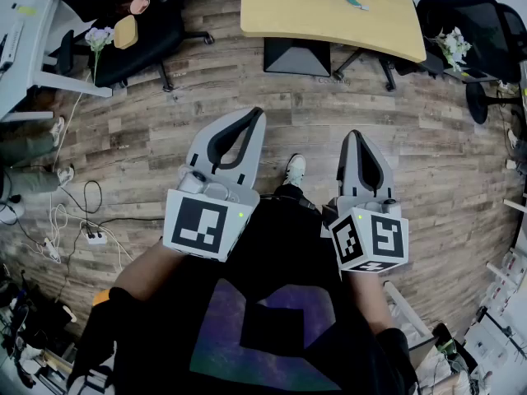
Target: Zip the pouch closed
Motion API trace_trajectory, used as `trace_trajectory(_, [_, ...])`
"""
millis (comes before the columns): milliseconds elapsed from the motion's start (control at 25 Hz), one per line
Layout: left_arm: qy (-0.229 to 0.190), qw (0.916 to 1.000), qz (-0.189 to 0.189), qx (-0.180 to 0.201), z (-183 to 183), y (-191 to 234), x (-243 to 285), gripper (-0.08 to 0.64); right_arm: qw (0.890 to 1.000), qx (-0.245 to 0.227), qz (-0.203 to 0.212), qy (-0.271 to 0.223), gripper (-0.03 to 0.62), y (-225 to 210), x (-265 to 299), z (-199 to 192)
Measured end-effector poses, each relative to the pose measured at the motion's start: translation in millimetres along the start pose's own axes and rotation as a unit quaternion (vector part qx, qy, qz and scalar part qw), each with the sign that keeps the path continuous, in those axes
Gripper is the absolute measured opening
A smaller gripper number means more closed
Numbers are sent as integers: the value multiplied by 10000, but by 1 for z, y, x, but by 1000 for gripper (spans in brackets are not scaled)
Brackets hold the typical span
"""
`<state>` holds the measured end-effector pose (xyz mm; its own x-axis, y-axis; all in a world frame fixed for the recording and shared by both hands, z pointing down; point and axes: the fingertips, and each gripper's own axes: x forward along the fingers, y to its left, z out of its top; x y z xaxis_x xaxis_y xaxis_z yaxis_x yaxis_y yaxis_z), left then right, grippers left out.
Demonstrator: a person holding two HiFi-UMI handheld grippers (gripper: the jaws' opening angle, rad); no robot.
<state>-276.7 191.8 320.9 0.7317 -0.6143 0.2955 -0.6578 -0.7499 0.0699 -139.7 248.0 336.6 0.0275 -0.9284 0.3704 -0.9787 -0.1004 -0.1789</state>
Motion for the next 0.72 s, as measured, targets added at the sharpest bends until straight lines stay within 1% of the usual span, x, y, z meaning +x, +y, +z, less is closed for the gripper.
trace_trajectory(240, [213,9996,97,-131,-9,-11,25,8,10000,23,71,-4,11,-21,8,5])
trace_trajectory(360, [235,9995,205,-84,-6,-18,34,8,9998,33,173,-47,11,-31,10,11])
trace_trajectory(560, [173,9990,418,2,9,-34,47,8,9987,32,481,-139,11,-50,15,25])
trace_trajectory(640, [179,9990,418,36,12,-45,53,8,9981,-7,580,-196,12,-58,16,32])
trace_trajectory(720, [176,9991,353,149,15,-60,61,8,9973,-104,678,-260,12,-67,16,39])
